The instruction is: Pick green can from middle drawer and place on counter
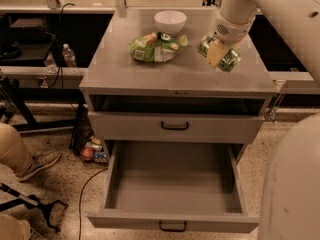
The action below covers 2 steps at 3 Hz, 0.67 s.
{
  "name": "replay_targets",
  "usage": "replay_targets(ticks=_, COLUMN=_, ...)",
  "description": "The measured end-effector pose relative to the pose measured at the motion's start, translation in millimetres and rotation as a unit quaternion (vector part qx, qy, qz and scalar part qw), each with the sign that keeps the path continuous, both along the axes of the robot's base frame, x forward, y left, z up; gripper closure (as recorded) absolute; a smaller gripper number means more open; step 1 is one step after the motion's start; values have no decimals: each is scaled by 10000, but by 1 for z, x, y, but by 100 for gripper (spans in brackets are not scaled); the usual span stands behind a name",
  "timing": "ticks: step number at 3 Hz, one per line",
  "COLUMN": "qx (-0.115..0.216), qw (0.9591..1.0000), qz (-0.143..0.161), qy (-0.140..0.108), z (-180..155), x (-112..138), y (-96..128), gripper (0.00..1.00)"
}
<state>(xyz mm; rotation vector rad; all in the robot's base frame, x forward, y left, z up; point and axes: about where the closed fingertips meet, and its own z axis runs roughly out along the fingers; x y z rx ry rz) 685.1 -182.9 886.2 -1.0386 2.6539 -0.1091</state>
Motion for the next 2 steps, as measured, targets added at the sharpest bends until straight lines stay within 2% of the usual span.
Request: replay_targets(ticks=2, qx=359, qw=9984, qz=-384, qy=204, z=-13, x=16, y=-5, gripper=100)
